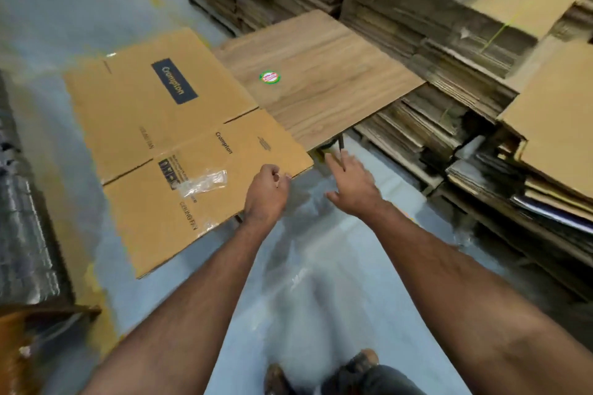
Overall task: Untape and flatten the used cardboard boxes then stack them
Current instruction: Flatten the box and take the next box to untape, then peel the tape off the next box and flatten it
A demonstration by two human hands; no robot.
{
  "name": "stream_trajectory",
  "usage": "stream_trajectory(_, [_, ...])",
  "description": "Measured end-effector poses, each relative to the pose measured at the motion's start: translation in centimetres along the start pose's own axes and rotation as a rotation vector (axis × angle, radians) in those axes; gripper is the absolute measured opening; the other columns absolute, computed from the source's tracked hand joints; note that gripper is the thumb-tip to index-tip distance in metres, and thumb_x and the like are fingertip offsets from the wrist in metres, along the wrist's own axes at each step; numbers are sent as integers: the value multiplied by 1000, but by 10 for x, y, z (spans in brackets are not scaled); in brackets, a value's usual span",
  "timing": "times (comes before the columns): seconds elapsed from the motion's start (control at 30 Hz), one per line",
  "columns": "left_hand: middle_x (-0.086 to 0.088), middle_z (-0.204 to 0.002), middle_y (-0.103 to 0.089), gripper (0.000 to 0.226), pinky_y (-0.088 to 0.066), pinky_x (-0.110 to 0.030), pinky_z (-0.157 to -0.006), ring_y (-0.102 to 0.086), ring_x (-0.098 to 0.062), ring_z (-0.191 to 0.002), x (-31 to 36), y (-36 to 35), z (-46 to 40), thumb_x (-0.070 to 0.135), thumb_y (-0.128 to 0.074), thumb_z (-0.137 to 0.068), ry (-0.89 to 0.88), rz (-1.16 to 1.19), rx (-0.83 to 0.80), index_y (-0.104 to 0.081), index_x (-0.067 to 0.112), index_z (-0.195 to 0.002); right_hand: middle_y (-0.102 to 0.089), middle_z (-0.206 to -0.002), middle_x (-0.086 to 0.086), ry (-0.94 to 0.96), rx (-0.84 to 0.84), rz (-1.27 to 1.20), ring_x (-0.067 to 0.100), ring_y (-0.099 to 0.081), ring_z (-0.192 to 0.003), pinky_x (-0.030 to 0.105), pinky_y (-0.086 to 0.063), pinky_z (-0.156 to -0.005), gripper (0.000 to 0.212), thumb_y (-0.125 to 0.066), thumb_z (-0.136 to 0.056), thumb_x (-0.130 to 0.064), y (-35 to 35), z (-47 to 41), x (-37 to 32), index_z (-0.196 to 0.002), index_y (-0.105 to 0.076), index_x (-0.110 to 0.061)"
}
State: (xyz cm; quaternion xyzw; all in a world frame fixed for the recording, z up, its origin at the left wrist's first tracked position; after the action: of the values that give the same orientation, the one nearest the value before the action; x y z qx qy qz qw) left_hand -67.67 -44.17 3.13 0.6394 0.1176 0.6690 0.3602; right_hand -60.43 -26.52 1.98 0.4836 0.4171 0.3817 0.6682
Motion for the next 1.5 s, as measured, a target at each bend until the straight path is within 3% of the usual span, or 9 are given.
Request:
stream_trajectory(0.13, [-8, -107, -64, 27, -45, -36, -82, -59, -27, -100, 65, -49, -4, 30, -50, -99, -259, -183, -168, -58, 9, -114, -31, -154, 9, -151, 39, -58, 29, -32, -140, 51, -27, -112, 74, -58, -92, -45, 19, 40, 77, -154, -23, -23])
stream_trajectory(0.27, [-3, -86, -59, 18, -37, -34, -67, -60, -31, -94, 109, -130, 13, 29, -50, -98, -391, -432, -544, -56, 14, -89, -41, -147, 5, -355, 41, -144, 28, -40, -135, 57, -15, -114, 63, -53, -94, -46, 11, 93, 158, -149, -30, -23])
stream_trajectory(0.43, [-15, -119, -63, 32, -38, -30, -88, -58, -29, -113, 162, -231, 45, 27, -54, -98, -542, -511, -683, -59, 5, -120, -48, -138, 4, -552, 23, -240, 25, -43, -132, 57, -22, -113, 53, -51, -95, -47, -9, 156, 256, -140, -38, -22])
stream_trajectory(0.67, [-10, -117, -66, 32, -41, -27, -88, -60, -26, -111, 231, -377, 128, 22, -53, -98, -759, -617, -1067, -57, 8, -127, -41, -147, 6, -887, 37, -344, 28, -37, -137, 61, -11, -116, 61, -52, -94, -48, -38, 267, 354, -147, -35, -21])
stream_trajectory(0.97, [0, -116, -63, 30, -41, -25, -82, -56, -15, -100, 292, -538, 241, 31, -50, -99, -1032, -772, -1534, -56, 18, -126, -45, -142, 7, -1394, 44, -614, 28, -39, -133, 59, -11, -115, 54, -48, -97, -45, -89, 387, 422, -144, -36, -21])
stream_trajectory(1.07, [1, -103, -60, 22, -39, -23, -68, -53, -14, -89, 309, -579, 269, 28, -48, -100, -1131, -809, -1639, -58, 17, -116, -46, -143, 8, -1556, 41, -686, 29, -40, -134, 59, -12, -116, 53, -46, -97, -45, -96, 415, 437, -143, -37, -21])
stream_trajectory(1.17, [-2, -99, -61, 16, -42, -28, -73, -54, -17, -86, 323, -607, 295, 31, -47, -100, -1191, -876, -1738, -57, 20, -106, -45, -144, 10, -1689, 48, -765, 31, -39, -135, 58, -14, -116, 53, -44, -98, -46, -97, 439, 440, -144, -37, -21])
stream_trajectory(1.37, [4, -87, -58, 15, -42, -29, -67, -55, -15, -81, 338, -638, 340, 36, -46, -99, -1265, -930, -1870, -53, 27, -89, -49, -138, 11, -1876, 107, -844, 33, -44, -128, 53, -24, -111, 52, -46, -97, -46, -100, 468, 445, -142, -38, -21])
stream_trajectory(1.5, [-4, -101, -66, 23, -47, -33, -80, -61, -22, -96, 341, -659, 371, 33, -47, -99, -1276, -926, -1881, -61, 17, -105, -51, -135, 13, -1929, 131, -847, 33, -47, -125, 50, -31, -106, 52, -48, -97, -45, -107, 490, 458, -141, -38, -19])
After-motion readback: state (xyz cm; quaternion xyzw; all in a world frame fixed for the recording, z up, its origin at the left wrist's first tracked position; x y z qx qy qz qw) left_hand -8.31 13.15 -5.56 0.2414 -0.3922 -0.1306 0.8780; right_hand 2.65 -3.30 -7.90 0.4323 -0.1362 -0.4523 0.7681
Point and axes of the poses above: each hand's wrist, its own z-axis away from the middle knuckle, its own y-axis out of the back of the hand, x = y × z, the point moved 1 cm from there along -z, towards the middle knuckle
